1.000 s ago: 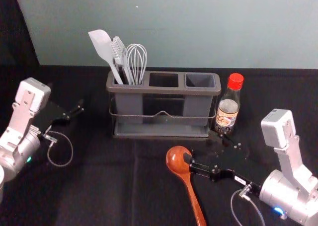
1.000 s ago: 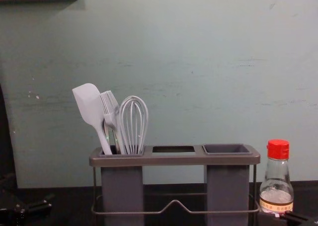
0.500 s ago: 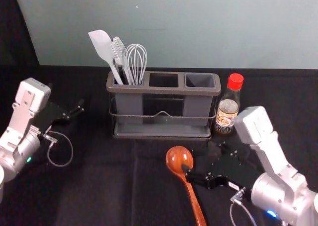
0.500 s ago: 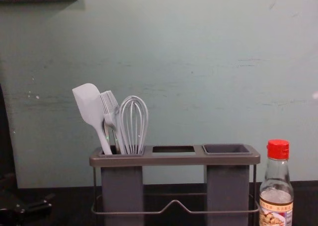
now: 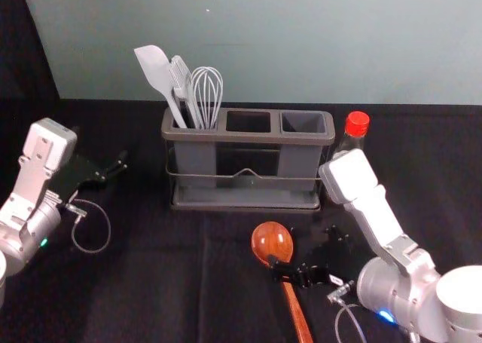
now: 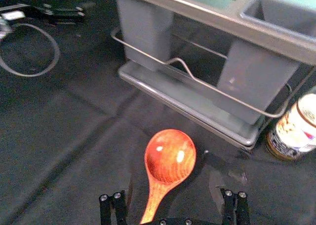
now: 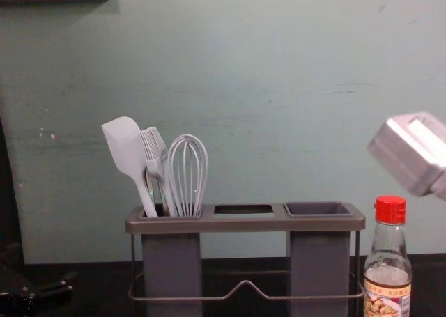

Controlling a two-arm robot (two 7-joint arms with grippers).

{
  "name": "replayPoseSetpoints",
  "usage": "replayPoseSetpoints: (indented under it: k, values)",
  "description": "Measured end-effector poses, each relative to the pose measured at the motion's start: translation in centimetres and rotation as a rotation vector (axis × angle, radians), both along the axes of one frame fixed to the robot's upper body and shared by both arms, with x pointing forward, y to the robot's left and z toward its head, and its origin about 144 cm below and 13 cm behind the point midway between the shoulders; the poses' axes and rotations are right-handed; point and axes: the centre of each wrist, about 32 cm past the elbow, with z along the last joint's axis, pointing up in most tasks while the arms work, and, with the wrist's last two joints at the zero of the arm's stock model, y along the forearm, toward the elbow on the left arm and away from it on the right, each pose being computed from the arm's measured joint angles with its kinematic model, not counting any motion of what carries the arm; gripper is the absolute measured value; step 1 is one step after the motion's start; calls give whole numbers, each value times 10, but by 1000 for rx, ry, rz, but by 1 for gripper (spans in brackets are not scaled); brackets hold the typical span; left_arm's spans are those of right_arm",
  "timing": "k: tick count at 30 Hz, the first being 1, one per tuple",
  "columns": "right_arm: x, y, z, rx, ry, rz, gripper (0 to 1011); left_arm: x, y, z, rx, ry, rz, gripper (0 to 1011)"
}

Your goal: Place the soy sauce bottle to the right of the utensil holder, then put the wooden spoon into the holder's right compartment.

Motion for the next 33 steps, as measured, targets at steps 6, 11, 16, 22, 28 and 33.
replayPoseSetpoints:
  k: [6,11,16,22,28,33]
  values:
    - [8,13,-2,-18,47,-61,1003,0,0,0,0,0,0,1005]
    - [15,23,-7,-20,75,-93,1003,0,0,0,0,0,0,1005]
    - [21,29,-11,-15,90,-104,1003,0,0,0,0,0,0,1005]
    - [29,35,-15,-14,100,-110,1003,0,0,0,0,0,0,1005]
    - [37,39,-17,-13,109,-110,1003,0,0,0,0,0,0,1005]
    - [43,41,-17,-15,112,-110,1003,0,0,0,0,0,0,1005]
